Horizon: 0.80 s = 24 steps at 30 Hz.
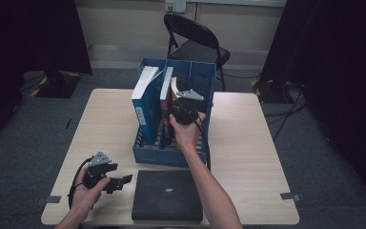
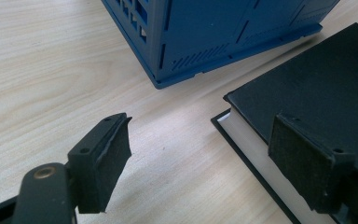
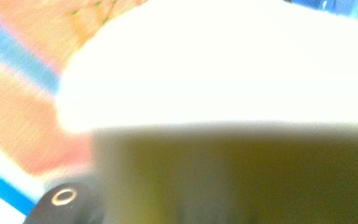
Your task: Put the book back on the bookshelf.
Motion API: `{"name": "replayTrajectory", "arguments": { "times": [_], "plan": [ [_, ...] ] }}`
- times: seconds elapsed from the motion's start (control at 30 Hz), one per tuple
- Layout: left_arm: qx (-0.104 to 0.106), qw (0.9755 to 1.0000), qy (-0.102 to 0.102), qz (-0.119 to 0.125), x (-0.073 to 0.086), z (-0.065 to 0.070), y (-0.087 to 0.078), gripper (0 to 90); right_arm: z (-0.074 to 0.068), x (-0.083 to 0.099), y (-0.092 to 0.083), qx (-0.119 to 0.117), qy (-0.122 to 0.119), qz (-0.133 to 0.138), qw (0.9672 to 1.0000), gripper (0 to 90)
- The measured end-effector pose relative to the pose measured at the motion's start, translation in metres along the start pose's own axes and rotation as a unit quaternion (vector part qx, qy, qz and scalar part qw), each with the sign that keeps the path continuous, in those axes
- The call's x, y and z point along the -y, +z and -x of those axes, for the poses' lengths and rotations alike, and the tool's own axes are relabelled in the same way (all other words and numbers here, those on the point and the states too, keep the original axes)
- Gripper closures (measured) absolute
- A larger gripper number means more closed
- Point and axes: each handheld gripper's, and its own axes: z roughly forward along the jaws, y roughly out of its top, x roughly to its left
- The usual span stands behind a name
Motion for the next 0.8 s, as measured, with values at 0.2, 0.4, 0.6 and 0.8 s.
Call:
{"name": "replayTrajectory", "arguments": {
  "times": [0.2, 0.4, 0.6, 0.8],
  "plan": [
    [-0.002, 1.0000, -0.001, 0.000, 0.000, 0.001, 0.001, 20.5, -0.001, 0.011, -0.012, -0.021, -0.008, -0.002, 0.9997, 65.9],
    [-0.003, 1.0000, 0.001, -0.002, 0.000, 0.001, 0.001, 20.5, 0.000, 0.018, -0.018, -0.036, -0.007, -0.003, 0.9993, 61.5],
    [-0.003, 1.0000, 0.000, 0.000, 0.001, 0.000, 0.000, 20.5, 0.001, 0.021, -0.025, -0.048, -0.014, -0.005, 0.9988, 56.4],
    [-0.004, 1.0000, 0.001, -0.002, 0.000, 0.001, 0.000, 20.5, 0.001, 0.025, -0.033, -0.063, -0.021, -0.005, 0.9978, 54.5]
  ]
}}
